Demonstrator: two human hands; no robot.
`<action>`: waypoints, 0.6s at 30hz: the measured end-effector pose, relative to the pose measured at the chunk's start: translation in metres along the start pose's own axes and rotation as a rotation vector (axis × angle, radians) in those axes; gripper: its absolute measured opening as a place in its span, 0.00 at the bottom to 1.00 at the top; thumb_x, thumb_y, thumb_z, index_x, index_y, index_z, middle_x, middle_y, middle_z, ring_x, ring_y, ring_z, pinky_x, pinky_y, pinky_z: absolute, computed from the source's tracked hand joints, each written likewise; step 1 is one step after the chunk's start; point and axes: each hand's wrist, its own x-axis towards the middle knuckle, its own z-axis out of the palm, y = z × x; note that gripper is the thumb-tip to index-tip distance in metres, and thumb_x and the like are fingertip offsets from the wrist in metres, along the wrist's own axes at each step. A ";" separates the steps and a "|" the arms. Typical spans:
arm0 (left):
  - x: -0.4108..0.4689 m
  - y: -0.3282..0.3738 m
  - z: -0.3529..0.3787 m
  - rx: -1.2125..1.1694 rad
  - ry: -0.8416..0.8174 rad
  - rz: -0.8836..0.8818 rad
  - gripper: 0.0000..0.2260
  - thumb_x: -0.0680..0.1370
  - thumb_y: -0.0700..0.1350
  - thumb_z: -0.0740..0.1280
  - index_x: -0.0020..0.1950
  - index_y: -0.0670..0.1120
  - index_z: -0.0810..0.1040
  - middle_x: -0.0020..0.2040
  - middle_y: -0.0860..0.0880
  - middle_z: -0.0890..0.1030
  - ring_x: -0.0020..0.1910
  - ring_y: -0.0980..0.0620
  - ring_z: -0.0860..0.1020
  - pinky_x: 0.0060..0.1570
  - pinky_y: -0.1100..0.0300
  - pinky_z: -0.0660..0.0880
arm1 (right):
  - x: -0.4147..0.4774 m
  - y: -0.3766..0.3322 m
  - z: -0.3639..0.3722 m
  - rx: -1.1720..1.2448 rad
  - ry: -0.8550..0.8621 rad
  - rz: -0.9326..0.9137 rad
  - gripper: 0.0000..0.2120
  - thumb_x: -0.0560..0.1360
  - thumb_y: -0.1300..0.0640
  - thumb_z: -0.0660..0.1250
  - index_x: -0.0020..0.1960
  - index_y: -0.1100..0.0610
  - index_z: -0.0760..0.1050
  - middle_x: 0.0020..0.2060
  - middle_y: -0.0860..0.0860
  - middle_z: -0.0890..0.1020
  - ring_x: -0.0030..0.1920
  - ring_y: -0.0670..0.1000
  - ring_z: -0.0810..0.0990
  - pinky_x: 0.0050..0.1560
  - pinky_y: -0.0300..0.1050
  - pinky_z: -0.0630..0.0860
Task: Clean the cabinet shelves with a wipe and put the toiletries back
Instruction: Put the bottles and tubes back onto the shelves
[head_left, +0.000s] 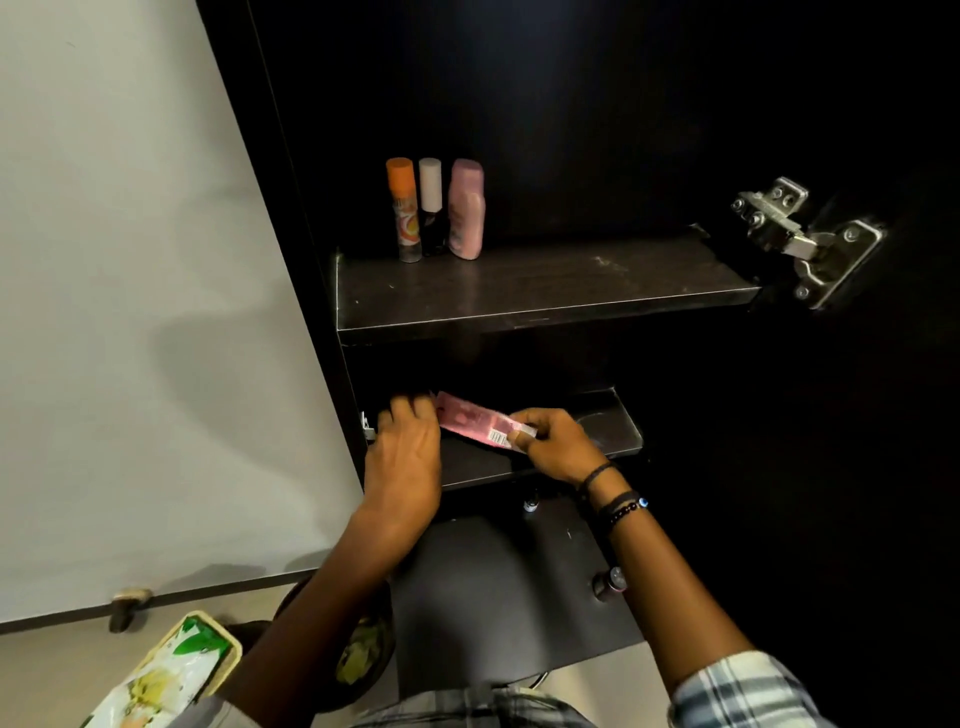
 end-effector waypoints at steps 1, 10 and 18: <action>-0.002 -0.001 0.000 -0.012 0.002 0.004 0.26 0.73 0.33 0.67 0.69 0.42 0.64 0.61 0.40 0.68 0.58 0.41 0.72 0.52 0.51 0.77 | 0.004 -0.001 -0.004 -0.029 -0.024 0.008 0.11 0.76 0.58 0.66 0.57 0.54 0.79 0.48 0.50 0.83 0.49 0.49 0.81 0.52 0.42 0.77; -0.008 -0.006 0.004 -0.052 0.017 0.036 0.35 0.71 0.30 0.68 0.74 0.43 0.58 0.66 0.40 0.63 0.59 0.41 0.72 0.54 0.53 0.77 | 0.023 -0.003 -0.018 -0.188 0.068 0.079 0.19 0.73 0.54 0.71 0.63 0.55 0.76 0.58 0.55 0.81 0.60 0.53 0.78 0.60 0.40 0.71; -0.030 0.016 0.017 -0.146 0.067 0.186 0.32 0.72 0.34 0.68 0.73 0.45 0.61 0.70 0.42 0.64 0.57 0.40 0.75 0.46 0.51 0.79 | -0.027 0.017 0.008 -0.046 0.461 -0.048 0.16 0.72 0.57 0.71 0.60 0.55 0.77 0.51 0.53 0.77 0.47 0.49 0.78 0.49 0.33 0.73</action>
